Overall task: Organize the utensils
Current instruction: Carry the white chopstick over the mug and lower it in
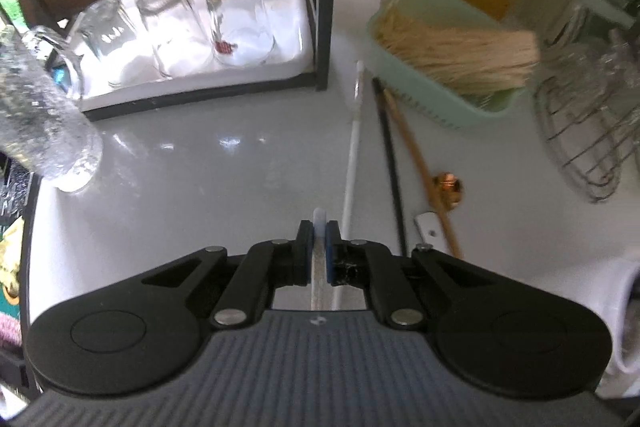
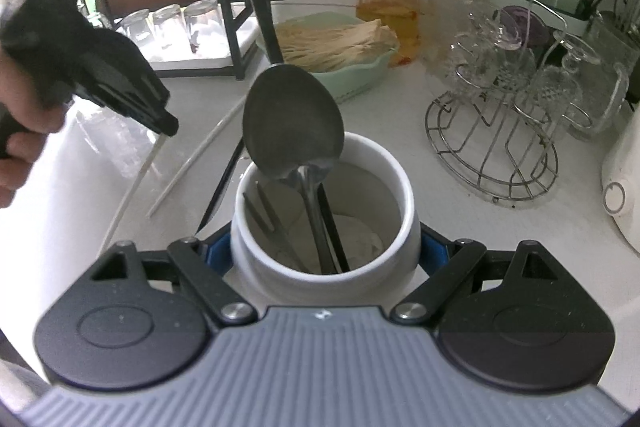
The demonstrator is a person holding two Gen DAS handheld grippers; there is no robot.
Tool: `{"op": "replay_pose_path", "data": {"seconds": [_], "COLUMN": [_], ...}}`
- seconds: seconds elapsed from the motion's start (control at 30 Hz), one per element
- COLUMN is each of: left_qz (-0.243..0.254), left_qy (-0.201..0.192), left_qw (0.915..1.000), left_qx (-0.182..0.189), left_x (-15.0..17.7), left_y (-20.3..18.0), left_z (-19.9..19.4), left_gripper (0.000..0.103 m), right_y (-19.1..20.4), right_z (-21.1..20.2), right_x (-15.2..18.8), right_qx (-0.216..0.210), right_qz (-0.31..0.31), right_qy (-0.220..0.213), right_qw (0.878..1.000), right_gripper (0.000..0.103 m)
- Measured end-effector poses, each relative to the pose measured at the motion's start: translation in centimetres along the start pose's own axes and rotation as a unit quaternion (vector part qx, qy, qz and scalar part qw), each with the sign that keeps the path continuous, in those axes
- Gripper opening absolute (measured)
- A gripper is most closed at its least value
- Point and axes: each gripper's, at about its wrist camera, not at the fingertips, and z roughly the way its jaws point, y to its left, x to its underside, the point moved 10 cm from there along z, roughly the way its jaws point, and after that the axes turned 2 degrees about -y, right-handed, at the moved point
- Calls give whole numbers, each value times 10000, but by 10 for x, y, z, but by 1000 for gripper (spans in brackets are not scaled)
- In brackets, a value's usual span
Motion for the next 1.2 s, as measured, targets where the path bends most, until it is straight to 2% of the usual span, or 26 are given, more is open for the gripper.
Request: {"op": "replay_pose_path", "data": {"seconds": [0.3,0.57,1.2], "left_qz": [111,414,526], "left_qy": [-406,-813,-1432], "left_qw": [9982,9918,9775], "left_qx": [439,898,1454], "left_x": [10,23,31], "left_y": [-21,-49,-74], "left_z": [-70,-124,-203], "left_gripper": [7,7,7], "right_y": [1,1,2], "right_z": [-1,-2,-4], "right_x": [0,-1,-1], "right_qx": [-40,-83,-88], "right_qz": [-30,-27,-55], "right_qy": [-103,-163,-302], "right_qw": [9999,9998,9995], "right_gripper": [91,91,91]}}
